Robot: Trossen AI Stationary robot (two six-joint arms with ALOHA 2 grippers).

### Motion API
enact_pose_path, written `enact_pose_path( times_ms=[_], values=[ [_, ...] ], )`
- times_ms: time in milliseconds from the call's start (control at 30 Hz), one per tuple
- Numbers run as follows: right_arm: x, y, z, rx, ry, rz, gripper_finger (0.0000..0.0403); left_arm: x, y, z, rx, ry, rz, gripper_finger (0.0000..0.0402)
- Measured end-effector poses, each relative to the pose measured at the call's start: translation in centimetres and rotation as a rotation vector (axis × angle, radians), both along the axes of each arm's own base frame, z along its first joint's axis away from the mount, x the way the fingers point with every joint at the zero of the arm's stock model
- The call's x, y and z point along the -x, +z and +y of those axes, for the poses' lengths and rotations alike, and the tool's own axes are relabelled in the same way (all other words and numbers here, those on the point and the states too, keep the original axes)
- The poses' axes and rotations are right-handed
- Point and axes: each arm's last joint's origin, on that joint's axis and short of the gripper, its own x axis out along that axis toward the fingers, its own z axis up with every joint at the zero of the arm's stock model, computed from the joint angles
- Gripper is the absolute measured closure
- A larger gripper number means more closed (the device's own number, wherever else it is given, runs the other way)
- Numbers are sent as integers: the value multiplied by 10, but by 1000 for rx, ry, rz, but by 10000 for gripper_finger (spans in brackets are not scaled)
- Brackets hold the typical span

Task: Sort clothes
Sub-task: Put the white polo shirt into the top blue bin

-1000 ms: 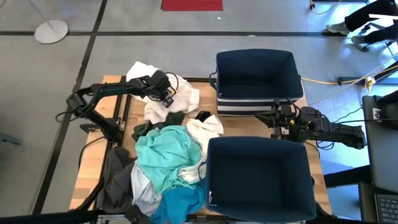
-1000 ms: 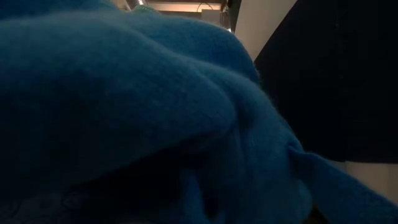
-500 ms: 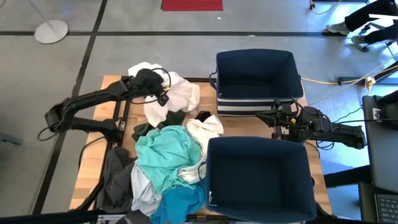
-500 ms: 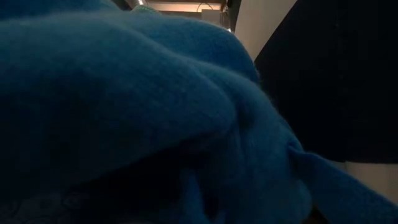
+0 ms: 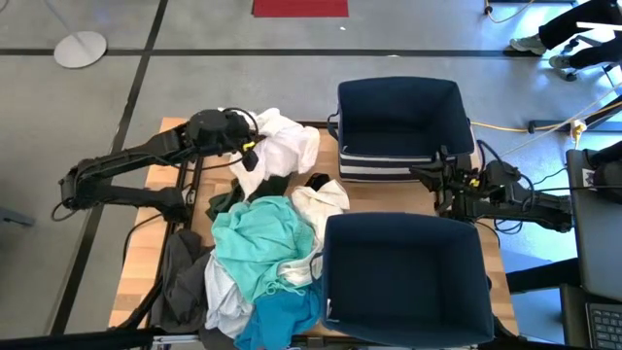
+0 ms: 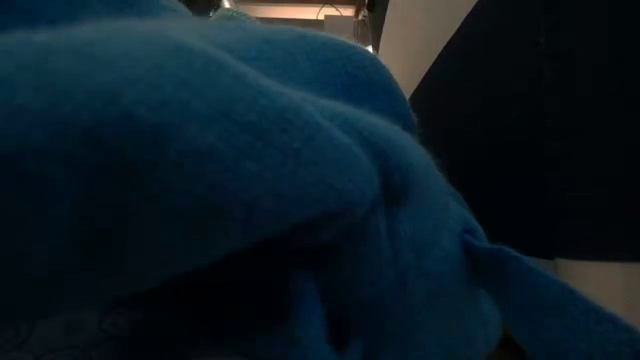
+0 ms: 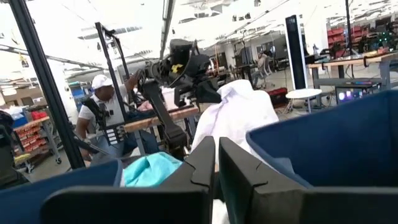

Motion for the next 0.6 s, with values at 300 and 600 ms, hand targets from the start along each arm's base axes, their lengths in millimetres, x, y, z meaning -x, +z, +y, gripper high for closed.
enact_pose_path(
  times_ms=[300, 600],
  values=[
    [-19, 35, -3, 20, -29, 40, 377, -12, 19, -25, -96, -149, -160, 397],
    [-68, 74, -5, 52, 75, 87, 377, -18, 29, -47, -166, -267, -237, 395]
  ],
)
